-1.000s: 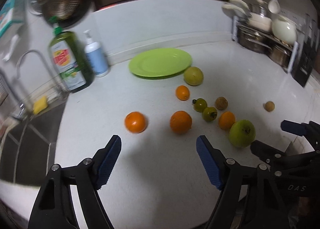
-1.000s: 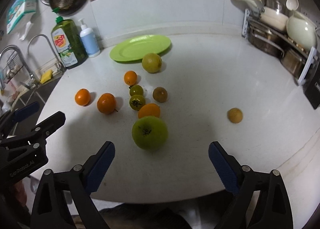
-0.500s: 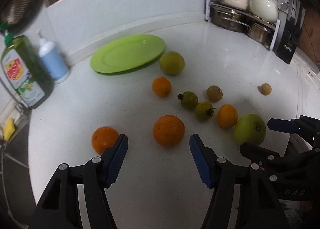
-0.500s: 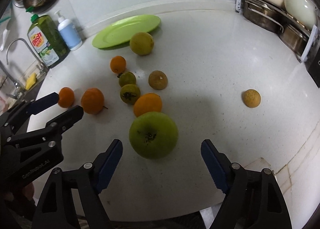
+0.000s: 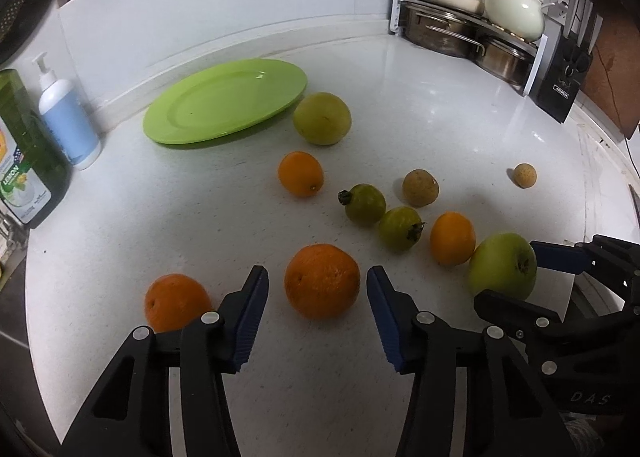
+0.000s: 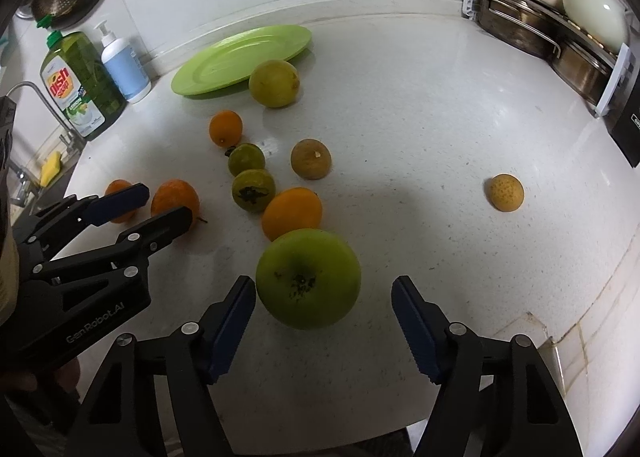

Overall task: Organize fruits
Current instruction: 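Grasp the large green apple with the right gripper while the left gripper grasps an orange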

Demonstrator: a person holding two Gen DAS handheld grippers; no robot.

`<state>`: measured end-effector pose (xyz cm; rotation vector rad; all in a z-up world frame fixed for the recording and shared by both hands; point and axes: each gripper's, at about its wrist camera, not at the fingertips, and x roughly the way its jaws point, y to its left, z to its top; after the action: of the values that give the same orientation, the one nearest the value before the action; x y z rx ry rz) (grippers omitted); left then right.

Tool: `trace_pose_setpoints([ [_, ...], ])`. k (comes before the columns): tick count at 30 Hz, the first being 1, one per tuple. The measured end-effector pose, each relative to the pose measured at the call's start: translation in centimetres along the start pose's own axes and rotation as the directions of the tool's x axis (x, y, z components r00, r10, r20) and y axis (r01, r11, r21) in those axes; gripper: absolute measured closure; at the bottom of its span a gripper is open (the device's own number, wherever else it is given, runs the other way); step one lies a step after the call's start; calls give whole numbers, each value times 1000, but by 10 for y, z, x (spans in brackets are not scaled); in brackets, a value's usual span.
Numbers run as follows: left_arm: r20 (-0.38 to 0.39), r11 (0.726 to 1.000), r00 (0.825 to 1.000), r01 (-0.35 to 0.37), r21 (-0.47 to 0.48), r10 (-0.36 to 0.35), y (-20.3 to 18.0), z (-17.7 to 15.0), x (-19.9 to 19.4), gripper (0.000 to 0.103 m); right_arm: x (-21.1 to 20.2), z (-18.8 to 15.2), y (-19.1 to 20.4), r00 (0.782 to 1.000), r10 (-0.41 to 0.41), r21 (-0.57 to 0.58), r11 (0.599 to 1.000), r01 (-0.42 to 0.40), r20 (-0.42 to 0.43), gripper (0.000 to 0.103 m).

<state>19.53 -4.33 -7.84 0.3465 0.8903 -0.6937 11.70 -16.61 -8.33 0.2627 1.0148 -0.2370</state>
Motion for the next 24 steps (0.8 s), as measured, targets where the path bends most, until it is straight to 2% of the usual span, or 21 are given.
trace_pose_setpoints([
  [8,-23,1000,999,31,-5,-31,2,2,9,61,2,4,2,1000,0,-3,1000,0,-1,37],
  [14,-32,999,999,35,-7,-36,4,3,13,62,5,5,2,1000,6,-1,1000,-6,-7,42],
  [18,-50,999,998,37,-8,-38,4,1,18,62,6,6,4,1000,16,-7,1000,-16,-9,51],
  [24,-45,999,998,41,-11,-41,4,0,17,62,6,6,4,1000,19,-10,1000,-20,-6,52],
])
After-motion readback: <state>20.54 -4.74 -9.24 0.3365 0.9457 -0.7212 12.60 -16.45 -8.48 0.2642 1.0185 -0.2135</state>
